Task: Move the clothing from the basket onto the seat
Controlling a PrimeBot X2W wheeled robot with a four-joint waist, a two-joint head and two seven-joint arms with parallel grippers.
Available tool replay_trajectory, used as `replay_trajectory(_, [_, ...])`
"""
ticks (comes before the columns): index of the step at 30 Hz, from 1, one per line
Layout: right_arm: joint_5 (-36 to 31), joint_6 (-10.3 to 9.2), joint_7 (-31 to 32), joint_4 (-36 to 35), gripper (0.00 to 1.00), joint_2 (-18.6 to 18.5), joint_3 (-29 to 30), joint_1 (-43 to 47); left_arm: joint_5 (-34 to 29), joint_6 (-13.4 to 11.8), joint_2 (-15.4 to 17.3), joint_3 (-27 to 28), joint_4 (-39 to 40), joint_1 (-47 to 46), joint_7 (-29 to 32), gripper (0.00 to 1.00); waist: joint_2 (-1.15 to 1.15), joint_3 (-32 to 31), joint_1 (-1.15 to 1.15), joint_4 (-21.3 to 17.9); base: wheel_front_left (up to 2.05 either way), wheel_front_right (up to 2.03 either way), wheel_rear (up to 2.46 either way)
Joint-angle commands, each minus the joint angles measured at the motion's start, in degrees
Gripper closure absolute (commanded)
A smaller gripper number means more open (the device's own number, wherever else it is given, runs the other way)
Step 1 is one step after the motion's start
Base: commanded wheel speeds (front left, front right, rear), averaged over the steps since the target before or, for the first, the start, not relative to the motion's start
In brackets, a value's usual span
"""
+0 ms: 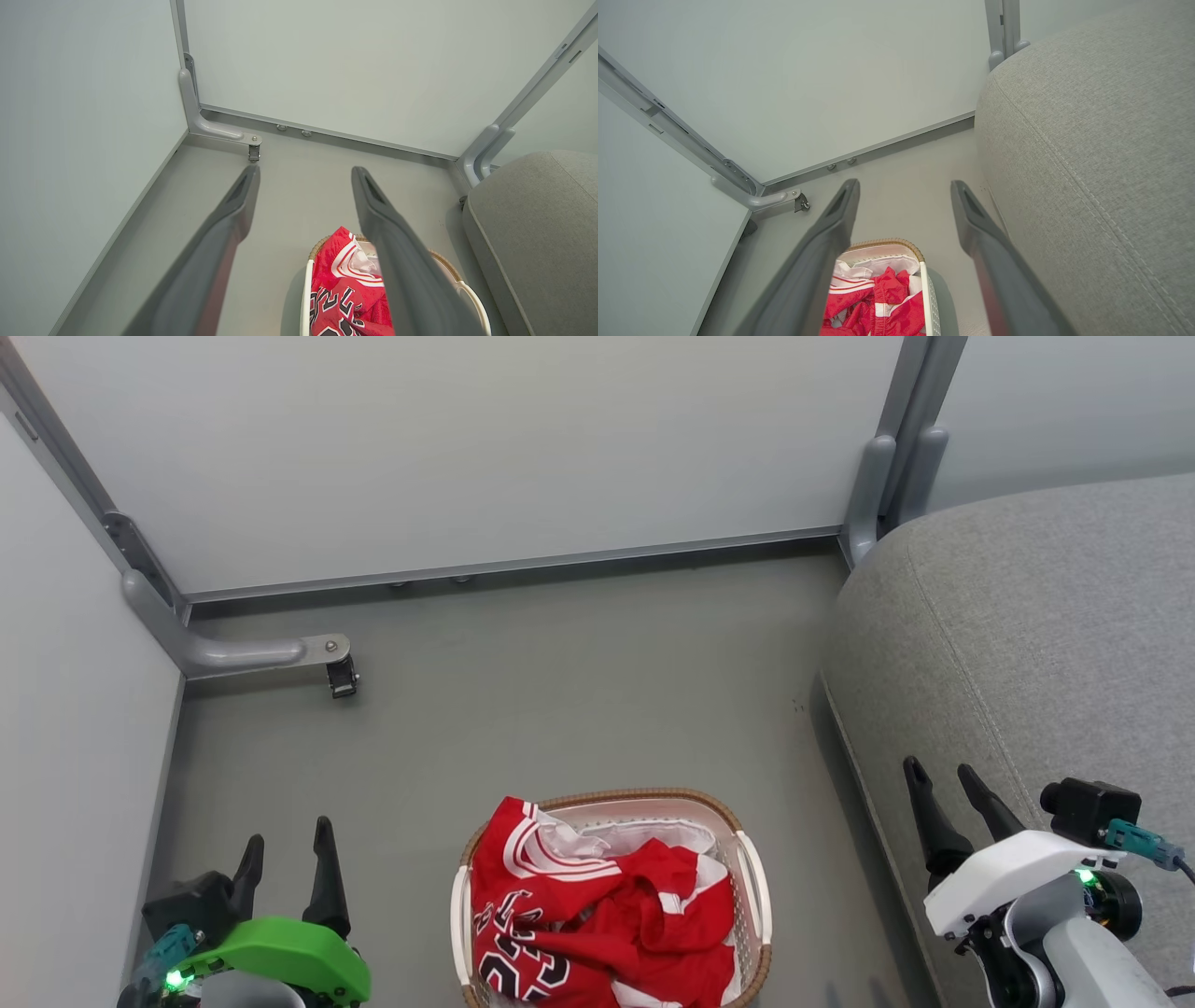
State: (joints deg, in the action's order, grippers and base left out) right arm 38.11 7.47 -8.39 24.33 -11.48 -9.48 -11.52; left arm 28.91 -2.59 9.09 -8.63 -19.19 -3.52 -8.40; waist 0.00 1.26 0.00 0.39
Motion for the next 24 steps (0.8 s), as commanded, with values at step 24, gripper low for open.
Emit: replay_trajectory(24, [-14.13, 0.03, -3.61, -2.96, 0.0, 0.42, 2.89, 0.76, -13.66, -0.46, -0.69, 1.8, 4.79, 2.8, -3.53, 0.0, 0.0, 0.03, 0.0, 0.16, 0.0, 0.0, 0.0])
